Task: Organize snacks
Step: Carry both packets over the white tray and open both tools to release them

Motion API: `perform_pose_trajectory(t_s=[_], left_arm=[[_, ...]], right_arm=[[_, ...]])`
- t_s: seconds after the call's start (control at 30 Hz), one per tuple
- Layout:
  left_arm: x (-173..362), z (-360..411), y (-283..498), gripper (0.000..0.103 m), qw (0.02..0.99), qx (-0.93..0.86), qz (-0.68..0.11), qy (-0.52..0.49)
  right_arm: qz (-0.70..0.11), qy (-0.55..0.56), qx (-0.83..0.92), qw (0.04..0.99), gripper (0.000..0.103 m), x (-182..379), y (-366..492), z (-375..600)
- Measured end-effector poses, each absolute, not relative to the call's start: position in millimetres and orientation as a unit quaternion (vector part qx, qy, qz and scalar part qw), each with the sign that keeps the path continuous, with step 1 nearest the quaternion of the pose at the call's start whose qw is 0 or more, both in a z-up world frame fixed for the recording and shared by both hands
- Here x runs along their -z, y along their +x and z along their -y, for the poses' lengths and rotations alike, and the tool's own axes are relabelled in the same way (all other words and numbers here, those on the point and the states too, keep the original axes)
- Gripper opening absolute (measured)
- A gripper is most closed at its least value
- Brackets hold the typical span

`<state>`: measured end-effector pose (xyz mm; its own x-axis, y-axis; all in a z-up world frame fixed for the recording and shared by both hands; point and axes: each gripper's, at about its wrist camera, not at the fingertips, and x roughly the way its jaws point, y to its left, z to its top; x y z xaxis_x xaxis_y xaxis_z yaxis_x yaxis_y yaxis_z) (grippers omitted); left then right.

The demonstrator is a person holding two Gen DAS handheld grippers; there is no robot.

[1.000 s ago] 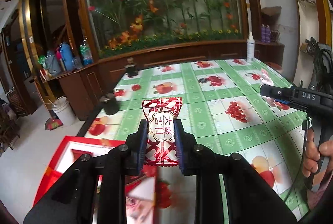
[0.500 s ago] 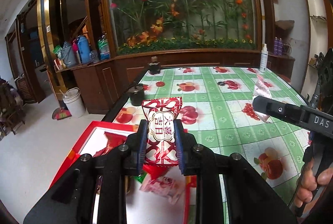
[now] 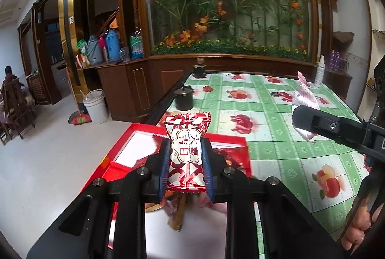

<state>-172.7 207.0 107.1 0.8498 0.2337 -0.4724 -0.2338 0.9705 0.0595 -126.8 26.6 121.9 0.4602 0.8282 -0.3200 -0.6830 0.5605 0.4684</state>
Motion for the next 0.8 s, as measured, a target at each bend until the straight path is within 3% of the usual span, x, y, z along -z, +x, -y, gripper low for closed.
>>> perform_pose_trajectory(t_s=[0.8], left_arm=[[-79,-257,-187,0.022,0.950,-0.148,-0.274,-0.037]], right_arm=[[-0.306,0.077,-0.488,0.814,0.037,-93,-143,-116]])
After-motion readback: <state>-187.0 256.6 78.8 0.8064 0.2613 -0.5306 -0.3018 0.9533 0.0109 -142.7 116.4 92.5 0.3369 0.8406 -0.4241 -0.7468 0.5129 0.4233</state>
